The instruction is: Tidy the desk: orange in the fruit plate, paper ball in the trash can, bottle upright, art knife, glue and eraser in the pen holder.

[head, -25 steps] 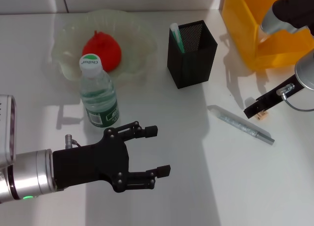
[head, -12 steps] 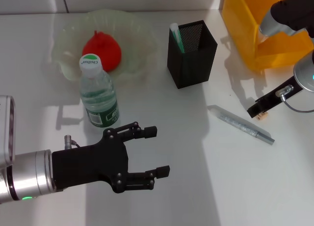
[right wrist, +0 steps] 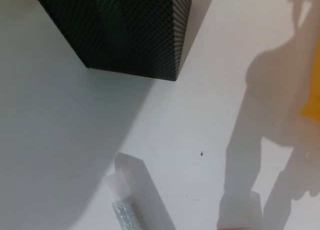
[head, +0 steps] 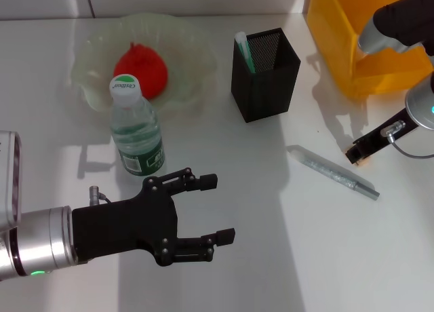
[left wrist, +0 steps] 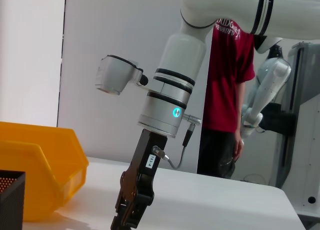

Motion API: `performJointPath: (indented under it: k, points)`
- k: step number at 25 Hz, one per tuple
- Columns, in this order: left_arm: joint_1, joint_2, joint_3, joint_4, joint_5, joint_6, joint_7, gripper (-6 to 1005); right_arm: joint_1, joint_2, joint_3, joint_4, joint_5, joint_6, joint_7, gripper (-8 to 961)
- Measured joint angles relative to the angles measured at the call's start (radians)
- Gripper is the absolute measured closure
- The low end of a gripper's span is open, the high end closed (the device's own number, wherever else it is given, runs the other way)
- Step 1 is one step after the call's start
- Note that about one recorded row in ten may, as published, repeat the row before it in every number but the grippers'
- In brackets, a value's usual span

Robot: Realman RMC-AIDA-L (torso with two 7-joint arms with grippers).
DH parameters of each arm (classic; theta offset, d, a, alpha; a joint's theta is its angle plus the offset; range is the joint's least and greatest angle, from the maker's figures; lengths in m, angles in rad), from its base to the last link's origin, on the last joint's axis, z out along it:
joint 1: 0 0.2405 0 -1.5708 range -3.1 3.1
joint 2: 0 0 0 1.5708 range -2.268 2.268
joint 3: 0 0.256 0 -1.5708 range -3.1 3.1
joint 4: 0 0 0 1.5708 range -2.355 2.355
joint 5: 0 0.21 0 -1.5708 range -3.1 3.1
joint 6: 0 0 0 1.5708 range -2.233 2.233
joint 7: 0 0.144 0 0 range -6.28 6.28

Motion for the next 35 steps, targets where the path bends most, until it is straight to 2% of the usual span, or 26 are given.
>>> performJointPath:
  k: [3, 14, 15, 16, 18, 22, 23, 24, 28, 32, 35]
  points:
    - [-0.001, 0.000, 0.001, 0.000, 0.000, 0.000, -0.001, 153, 0.000, 0.000, -0.003, 0.003, 0.000, 0.004, -0.004, 655]
    - [-0.001, 0.000, 0.001, 0.000, 0.000, -0.001, -0.001, 153, 0.001, 0.000, -0.001, 0.005, 0.002, 0.003, -0.012, 558]
    - [-0.001, 0.000, 0.001, 0.000, 0.000, -0.001, -0.001, 153, 0.001, 0.000, -0.001, 0.005, 0.002, 0.003, -0.012, 629]
    - [-0.001, 0.000, 0.001, 0.000, 0.000, -0.001, -0.001, 153, -0.005, 0.000, 0.003, -0.021, 0.006, -0.007, -0.013, 701]
    - [-0.001, 0.000, 0.001, 0.000, 0.000, -0.001, -0.001, 153, -0.011, 0.000, 0.005, -0.045, 0.008, -0.015, -0.014, 701]
    - [0.000, 0.000, 0.001, 0.000, 0.000, 0.000, -0.001, 153, -0.061, 0.001, 0.022, -0.275, 0.069, -0.103, -0.011, 702]
    - [0.000, 0.000, 0.001, 0.000, 0.000, 0.000, -0.001, 153, -0.061, 0.001, 0.022, -0.275, 0.069, -0.103, -0.011, 702]
    - [0.000, 0.000, 0.001, 0.000, 0.000, 0.000, -0.001, 153, -0.071, 0.000, 0.048, -0.362, 0.117, -0.136, -0.010, 702]
    - [0.000, 0.000, 0.001, 0.000, 0.000, 0.000, -0.001, 153, -0.071, 0.000, 0.088, -0.453, 0.163, -0.151, -0.011, 701]
    - [-0.001, 0.000, 0.001, 0.000, 0.000, 0.001, -0.001, 153, -0.037, 0.000, 0.108, -0.467, 0.169, -0.102, -0.012, 701]
    - [0.000, 0.000, 0.001, 0.000, 0.000, 0.001, 0.000, 153, -0.002, 0.000, 0.107, -0.411, 0.167, -0.042, -0.017, 701]
